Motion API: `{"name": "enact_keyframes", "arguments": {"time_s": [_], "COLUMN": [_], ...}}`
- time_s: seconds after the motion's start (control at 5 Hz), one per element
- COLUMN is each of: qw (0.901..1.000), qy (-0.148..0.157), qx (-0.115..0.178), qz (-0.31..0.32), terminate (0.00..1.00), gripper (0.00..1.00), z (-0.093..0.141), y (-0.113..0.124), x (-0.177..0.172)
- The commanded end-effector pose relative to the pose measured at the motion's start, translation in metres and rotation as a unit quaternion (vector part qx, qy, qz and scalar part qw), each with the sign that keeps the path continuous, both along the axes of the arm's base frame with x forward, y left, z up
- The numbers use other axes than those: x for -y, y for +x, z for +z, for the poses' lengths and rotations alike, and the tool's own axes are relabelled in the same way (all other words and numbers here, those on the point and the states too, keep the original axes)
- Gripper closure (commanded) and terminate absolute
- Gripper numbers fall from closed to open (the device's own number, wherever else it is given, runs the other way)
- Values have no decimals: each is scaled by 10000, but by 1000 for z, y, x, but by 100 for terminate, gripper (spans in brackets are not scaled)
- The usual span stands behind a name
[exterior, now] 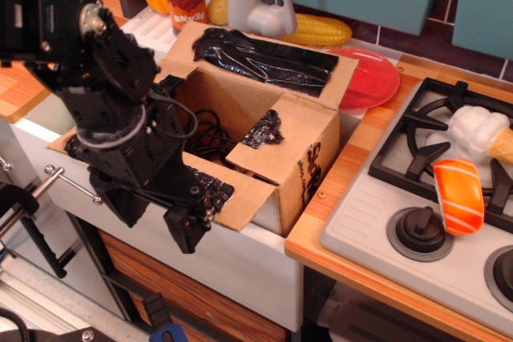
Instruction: Close small4fbox flaps
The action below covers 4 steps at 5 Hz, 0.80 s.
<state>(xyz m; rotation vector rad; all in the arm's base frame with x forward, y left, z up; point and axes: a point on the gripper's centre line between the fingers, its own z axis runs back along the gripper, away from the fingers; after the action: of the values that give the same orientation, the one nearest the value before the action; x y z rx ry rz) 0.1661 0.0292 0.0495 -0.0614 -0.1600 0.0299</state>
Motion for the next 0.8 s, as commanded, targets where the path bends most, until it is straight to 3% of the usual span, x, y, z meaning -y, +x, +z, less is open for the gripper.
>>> {"name": "enact_keyframes", "arguments": {"time_s": [0.0, 0.6], "qw": [9998, 9989], "qy": [-59, -178], "qx": [195, 381], "qz": [-30, -203], "terminate": [0, 0], "gripper": [0, 0], "z": [-10, -19], "y": [2, 6], "x": [-5, -5]}}
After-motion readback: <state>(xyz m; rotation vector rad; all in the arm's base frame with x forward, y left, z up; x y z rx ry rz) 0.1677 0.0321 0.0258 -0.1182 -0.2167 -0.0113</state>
